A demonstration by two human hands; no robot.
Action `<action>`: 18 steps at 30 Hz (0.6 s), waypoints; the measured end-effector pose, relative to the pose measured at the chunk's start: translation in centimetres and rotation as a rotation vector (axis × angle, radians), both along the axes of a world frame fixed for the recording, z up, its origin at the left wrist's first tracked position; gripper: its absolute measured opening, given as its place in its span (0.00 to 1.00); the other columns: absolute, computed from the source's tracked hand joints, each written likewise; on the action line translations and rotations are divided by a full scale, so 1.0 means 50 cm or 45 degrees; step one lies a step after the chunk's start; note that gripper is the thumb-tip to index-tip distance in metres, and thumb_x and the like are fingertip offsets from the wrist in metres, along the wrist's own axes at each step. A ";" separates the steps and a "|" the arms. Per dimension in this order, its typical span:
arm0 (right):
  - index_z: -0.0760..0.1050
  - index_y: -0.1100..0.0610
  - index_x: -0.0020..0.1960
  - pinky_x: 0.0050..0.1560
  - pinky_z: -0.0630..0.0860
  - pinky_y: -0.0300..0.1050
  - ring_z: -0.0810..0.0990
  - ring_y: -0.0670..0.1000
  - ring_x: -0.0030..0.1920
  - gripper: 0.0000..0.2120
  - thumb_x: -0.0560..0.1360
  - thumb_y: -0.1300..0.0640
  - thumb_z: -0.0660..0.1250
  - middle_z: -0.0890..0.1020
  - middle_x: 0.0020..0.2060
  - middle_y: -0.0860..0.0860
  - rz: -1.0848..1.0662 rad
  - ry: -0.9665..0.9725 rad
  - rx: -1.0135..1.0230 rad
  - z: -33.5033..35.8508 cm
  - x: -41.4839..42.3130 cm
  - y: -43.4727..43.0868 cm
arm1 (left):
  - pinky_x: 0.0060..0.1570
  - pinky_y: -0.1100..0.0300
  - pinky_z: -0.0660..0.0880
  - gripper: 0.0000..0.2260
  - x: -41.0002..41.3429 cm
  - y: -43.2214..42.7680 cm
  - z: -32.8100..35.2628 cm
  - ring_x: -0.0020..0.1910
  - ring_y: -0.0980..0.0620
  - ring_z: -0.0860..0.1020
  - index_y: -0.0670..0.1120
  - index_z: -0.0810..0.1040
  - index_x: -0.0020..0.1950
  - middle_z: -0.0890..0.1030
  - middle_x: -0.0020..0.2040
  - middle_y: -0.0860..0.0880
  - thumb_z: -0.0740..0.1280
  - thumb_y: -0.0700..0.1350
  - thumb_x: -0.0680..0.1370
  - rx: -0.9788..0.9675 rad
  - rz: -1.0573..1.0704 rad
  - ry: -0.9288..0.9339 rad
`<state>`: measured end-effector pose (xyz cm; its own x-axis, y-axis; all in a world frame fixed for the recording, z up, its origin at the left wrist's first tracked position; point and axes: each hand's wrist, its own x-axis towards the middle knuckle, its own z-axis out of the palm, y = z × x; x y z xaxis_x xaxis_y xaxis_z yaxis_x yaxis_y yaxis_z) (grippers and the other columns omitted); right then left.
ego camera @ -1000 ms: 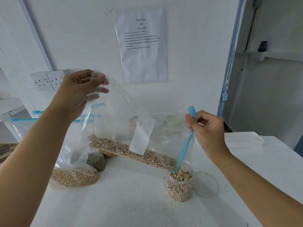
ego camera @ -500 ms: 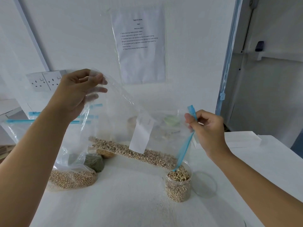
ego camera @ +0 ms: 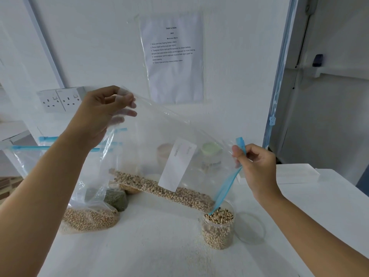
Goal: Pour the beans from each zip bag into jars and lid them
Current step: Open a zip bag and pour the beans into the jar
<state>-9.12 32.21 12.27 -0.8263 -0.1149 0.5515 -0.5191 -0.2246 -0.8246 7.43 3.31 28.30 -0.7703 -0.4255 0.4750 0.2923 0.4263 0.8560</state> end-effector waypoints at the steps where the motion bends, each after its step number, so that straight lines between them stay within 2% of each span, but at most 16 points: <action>1: 0.75 0.72 0.38 0.42 0.76 0.40 0.75 0.52 0.32 0.20 0.77 0.55 0.73 0.78 0.30 0.63 -0.010 -0.003 0.001 -0.003 0.001 0.000 | 0.42 0.58 0.71 0.06 -0.001 0.001 0.000 0.41 0.51 0.83 0.47 0.81 0.46 0.83 0.42 0.50 0.72 0.49 0.77 -0.008 0.000 -0.002; 9: 0.76 0.71 0.38 0.41 0.76 0.39 0.75 0.50 0.31 0.19 0.77 0.56 0.73 0.77 0.28 0.60 -0.018 0.023 -0.004 0.004 -0.004 -0.001 | 0.44 0.57 0.70 0.05 -0.004 -0.003 0.002 0.41 0.52 0.83 0.50 0.81 0.43 0.83 0.42 0.51 0.71 0.48 0.78 -0.006 0.002 -0.006; 18: 0.75 0.72 0.37 0.41 0.75 0.37 0.74 0.48 0.31 0.19 0.77 0.57 0.73 0.76 0.28 0.60 -0.023 0.041 -0.009 0.001 -0.006 -0.003 | 0.42 0.56 0.70 0.05 -0.009 0.000 0.006 0.41 0.51 0.84 0.49 0.81 0.44 0.83 0.42 0.50 0.72 0.50 0.76 -0.002 -0.001 -0.005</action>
